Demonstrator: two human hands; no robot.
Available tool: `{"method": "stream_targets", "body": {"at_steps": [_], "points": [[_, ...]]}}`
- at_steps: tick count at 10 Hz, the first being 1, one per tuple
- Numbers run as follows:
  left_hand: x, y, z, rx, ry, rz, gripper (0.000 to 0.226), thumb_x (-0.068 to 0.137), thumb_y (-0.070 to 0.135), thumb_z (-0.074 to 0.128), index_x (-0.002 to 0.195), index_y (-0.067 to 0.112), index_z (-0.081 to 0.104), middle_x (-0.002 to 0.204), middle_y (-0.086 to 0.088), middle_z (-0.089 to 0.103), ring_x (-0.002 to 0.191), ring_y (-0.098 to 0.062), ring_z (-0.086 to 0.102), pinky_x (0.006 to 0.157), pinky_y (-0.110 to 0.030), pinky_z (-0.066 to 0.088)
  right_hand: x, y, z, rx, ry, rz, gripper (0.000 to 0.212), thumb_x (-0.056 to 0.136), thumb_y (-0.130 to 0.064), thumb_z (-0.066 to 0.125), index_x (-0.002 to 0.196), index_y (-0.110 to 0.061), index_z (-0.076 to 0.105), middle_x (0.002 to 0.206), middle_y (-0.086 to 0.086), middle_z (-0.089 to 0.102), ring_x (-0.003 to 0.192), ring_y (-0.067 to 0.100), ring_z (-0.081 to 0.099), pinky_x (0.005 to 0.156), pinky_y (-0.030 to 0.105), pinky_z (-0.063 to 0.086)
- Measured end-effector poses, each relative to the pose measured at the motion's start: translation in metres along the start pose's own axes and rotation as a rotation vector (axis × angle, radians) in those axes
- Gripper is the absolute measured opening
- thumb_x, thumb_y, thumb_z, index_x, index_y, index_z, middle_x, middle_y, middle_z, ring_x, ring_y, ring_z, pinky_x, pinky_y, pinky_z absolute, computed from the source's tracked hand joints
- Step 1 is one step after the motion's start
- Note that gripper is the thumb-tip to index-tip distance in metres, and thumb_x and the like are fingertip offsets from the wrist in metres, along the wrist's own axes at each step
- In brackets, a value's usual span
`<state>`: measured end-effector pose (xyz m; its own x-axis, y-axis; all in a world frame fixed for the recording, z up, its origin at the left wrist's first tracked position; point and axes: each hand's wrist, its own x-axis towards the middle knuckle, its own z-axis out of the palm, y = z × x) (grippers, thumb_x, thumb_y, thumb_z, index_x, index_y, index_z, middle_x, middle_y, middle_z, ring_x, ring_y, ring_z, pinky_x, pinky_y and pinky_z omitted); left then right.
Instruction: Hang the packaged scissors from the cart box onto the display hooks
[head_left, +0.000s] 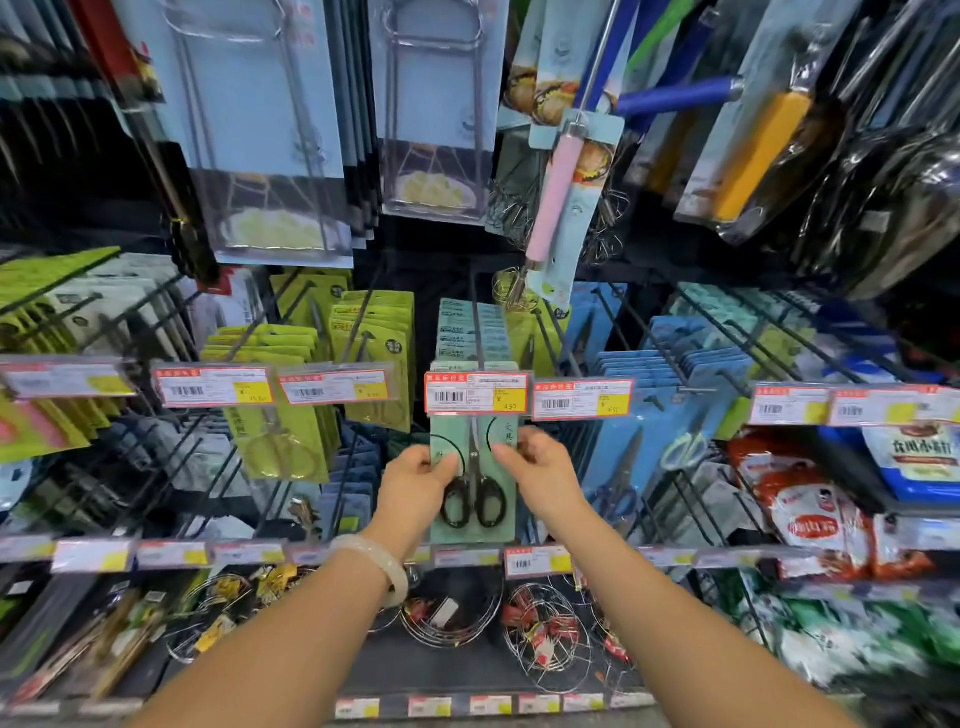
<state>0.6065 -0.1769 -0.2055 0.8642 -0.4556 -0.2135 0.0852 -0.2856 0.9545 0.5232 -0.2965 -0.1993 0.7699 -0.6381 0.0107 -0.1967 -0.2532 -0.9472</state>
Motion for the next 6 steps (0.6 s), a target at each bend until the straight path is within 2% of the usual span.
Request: {"method": "stream_targets", "body": {"at_steps": [1,2,3,4,5,6], "points": [[0.006,-0.004,0.004,0.025,-0.020,-0.015,0.015,0.089,0.021,0.062,0.080,0.010,0.059,0.083,-0.006,0.063,0.080,-0.022,0.057,0.078,-0.039,0.050,0.003,0.003,0.000,-0.034,-0.014,0.017,0.011,0.092,-0.012,0.056,0.083,-0.018,0.058,0.071,-0.013,0.052,0.065,-0.004,0.046,0.057,0.005,0.038],[0.009,-0.011,0.006,0.068,-0.046,-0.034,0.017,0.090,0.022,0.060,0.084,0.006,0.058,0.084,-0.009,0.059,0.077,-0.021,0.053,0.071,-0.031,0.043,0.003,0.013,0.004,-0.027,-0.014,0.058,0.007,0.093,-0.014,0.055,0.085,-0.015,0.054,0.070,-0.011,0.052,0.063,-0.002,0.047,0.058,0.010,0.038],[0.015,-0.010,0.008,0.051,-0.034,-0.040,0.024,0.090,0.021,0.060,0.072,0.008,0.051,0.075,-0.007,0.056,0.071,-0.020,0.050,0.063,-0.029,0.038,0.010,0.018,0.007,-0.019,0.008,0.072,0.014,0.093,-0.015,0.054,0.080,-0.016,0.051,0.069,-0.010,0.049,0.062,0.000,0.045,0.058,0.012,0.037],[0.022,-0.005,0.006,0.032,-0.012,-0.033,0.030,0.090,0.018,0.061,0.064,0.014,0.046,0.064,-0.001,0.049,0.062,-0.016,0.046,0.050,-0.018,0.035,0.019,0.016,0.011,-0.074,0.003,0.109,0.015,0.094,-0.022,0.052,0.085,-0.010,0.052,0.072,-0.005,0.047,0.065,0.007,0.044,0.066,0.022,0.034],[0.031,-0.008,0.006,0.023,-0.040,0.003,0.015,0.092,0.016,0.059,0.078,0.013,0.056,0.070,0.003,0.055,0.066,-0.012,0.051,0.042,-0.006,0.037,0.027,0.021,0.015,-0.097,0.023,0.133,0.030,0.094,-0.028,0.052,0.105,0.000,0.053,0.081,0.005,0.049,0.073,0.016,0.046,0.066,0.026,0.034],[0.036,-0.009,0.006,0.057,-0.062,-0.019,0.021,0.092,0.020,0.060,0.109,0.008,0.058,0.092,0.001,0.062,0.088,-0.017,0.055,0.062,-0.016,0.045,0.027,0.023,0.017,-0.143,0.028,0.184,0.042,0.094,-0.034,0.051,0.125,-0.006,0.048,0.102,0.007,0.056,0.093,0.021,0.054,0.077,0.026,0.038]]}}
